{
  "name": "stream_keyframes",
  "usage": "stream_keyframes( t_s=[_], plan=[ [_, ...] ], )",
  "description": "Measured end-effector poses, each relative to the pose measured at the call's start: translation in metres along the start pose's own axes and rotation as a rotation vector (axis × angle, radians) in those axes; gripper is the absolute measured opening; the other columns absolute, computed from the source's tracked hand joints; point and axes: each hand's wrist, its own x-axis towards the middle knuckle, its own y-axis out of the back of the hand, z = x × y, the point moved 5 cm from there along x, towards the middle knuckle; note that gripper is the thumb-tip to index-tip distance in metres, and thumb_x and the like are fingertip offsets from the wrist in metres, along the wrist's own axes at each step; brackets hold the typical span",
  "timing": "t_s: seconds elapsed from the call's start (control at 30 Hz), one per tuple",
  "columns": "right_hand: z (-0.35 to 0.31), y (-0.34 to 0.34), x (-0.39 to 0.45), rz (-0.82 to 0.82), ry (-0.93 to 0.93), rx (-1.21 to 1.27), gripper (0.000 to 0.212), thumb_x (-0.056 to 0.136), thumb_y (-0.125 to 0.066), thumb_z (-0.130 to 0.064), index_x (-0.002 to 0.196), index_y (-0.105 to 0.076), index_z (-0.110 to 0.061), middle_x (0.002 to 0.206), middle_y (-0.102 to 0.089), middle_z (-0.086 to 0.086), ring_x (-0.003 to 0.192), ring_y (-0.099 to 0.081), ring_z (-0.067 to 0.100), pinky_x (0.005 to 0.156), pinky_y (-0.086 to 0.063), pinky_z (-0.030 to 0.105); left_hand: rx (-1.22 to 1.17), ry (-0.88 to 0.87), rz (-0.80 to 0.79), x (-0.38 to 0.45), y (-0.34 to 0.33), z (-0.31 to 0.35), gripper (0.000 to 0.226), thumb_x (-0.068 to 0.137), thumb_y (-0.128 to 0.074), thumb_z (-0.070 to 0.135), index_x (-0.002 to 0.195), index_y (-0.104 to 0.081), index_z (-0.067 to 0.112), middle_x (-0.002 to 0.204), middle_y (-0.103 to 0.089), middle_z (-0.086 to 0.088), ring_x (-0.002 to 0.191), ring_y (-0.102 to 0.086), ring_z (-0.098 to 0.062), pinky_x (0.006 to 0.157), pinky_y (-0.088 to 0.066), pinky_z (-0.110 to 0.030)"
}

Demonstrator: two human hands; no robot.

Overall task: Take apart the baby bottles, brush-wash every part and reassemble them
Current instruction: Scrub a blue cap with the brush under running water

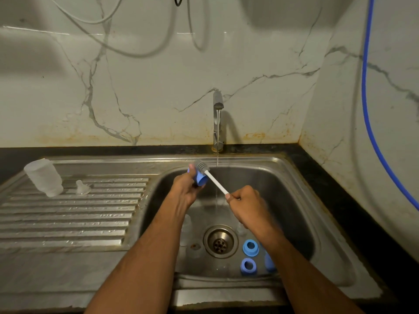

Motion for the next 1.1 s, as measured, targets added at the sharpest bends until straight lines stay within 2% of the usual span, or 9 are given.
stream_keyframes(
  t_s=[0.1,0.27,0.4,0.5,0.6,0.67,0.8,0.97,1.1],
  plan=[
    [-0.001,-0.002,0.000,-0.009,-0.006,0.026,0.037,0.100,-0.060,-0.038,0.078,-0.073,-0.011,0.055,-0.057,-0.003,0.051,-0.053,0.011,0.053,-0.051,0.032,0.029,-0.018,0.003,0.002,0.000,0.003,0.035,0.094,-0.065,0.024,0.118,-0.061,-0.002,0.114,-0.066,-0.020,0.103,-0.068,-0.030,0.085,-0.060,-0.045],
    [0.011,-0.007,-0.005,-0.073,-0.019,-0.002,0.038,0.099,-0.061,-0.039,0.072,-0.069,-0.014,0.049,-0.051,-0.006,0.044,-0.047,0.007,0.048,-0.042,0.027,-0.090,-0.023,0.081,0.015,0.021,0.010,0.031,0.096,-0.061,0.005,0.126,-0.056,-0.004,0.126,-0.063,-0.023,0.108,-0.066,-0.038,0.097,-0.053,-0.057],
    [0.010,-0.005,0.000,0.014,-0.026,-0.002,0.039,0.098,-0.062,-0.038,0.068,-0.066,-0.014,0.053,-0.056,-0.005,0.050,-0.055,0.011,0.050,-0.052,0.033,-0.002,-0.001,-0.001,0.002,0.003,-0.005,0.031,0.097,-0.053,-0.002,0.128,-0.053,-0.003,0.120,-0.061,-0.023,0.107,-0.063,-0.038,0.089,-0.054,-0.055],
    [0.009,-0.005,0.003,0.035,-0.047,0.024,0.040,0.099,-0.062,-0.037,0.065,-0.063,-0.015,0.051,-0.053,-0.007,0.048,-0.053,0.010,0.051,-0.049,0.029,0.035,0.018,-0.037,-0.006,-0.004,-0.008,0.026,0.097,-0.049,-0.005,0.122,-0.053,-0.003,0.120,-0.058,-0.025,0.100,-0.061,-0.038,0.087,-0.052,-0.057],
    [0.012,-0.008,0.000,-0.047,-0.043,0.036,0.040,0.099,-0.060,-0.038,0.073,-0.069,-0.009,0.047,-0.051,-0.006,0.043,-0.047,0.008,0.047,-0.041,0.026,-0.095,0.003,-0.001,0.005,0.003,0.011,0.019,0.098,-0.042,-0.007,0.106,-0.058,-0.003,0.119,-0.057,-0.025,0.087,-0.059,-0.034,0.056,-0.060,-0.049],
    [0.014,-0.008,-0.001,-0.084,-0.047,0.057,0.038,0.099,-0.060,-0.037,0.074,-0.069,-0.009,0.046,-0.048,-0.007,0.041,-0.044,0.007,0.047,-0.038,0.026,-0.137,0.010,0.031,0.012,0.006,0.017,0.023,0.100,-0.042,-0.002,0.116,-0.058,-0.004,0.118,-0.059,-0.026,0.086,-0.059,-0.031,0.044,-0.057,-0.045],
    [0.019,-0.006,0.002,-0.018,-0.095,0.106,0.041,0.099,-0.061,-0.034,0.064,-0.062,-0.012,0.046,-0.049,-0.005,0.043,-0.045,0.010,0.050,-0.041,0.028,-0.121,0.038,-0.081,0.000,-0.003,-0.003,0.027,0.095,-0.046,-0.009,0.121,-0.050,-0.003,0.125,-0.053,-0.027,0.115,-0.058,-0.041,0.086,-0.058,-0.056],
    [0.018,0.002,0.006,0.006,-0.102,0.089,0.037,0.099,-0.062,-0.037,0.069,-0.064,-0.015,0.054,-0.054,-0.004,0.050,-0.051,0.014,0.054,-0.046,0.032,-0.098,0.011,-0.136,0.003,-0.005,0.002,0.039,0.097,-0.050,-0.004,0.136,-0.047,-0.002,0.133,-0.051,-0.025,0.121,-0.055,-0.042,0.081,-0.060,-0.054],
    [0.025,0.018,0.006,0.078,-0.125,-0.035,0.035,0.097,-0.062,-0.039,0.070,-0.058,-0.017,0.064,-0.056,-0.001,0.058,-0.055,0.015,0.054,-0.046,0.027,0.196,-0.063,-0.077,0.007,-0.003,0.000,0.024,0.098,-0.059,0.004,0.122,-0.058,0.005,0.122,-0.058,-0.019,0.107,-0.061,-0.029,0.090,-0.056,-0.046]
  ],
)
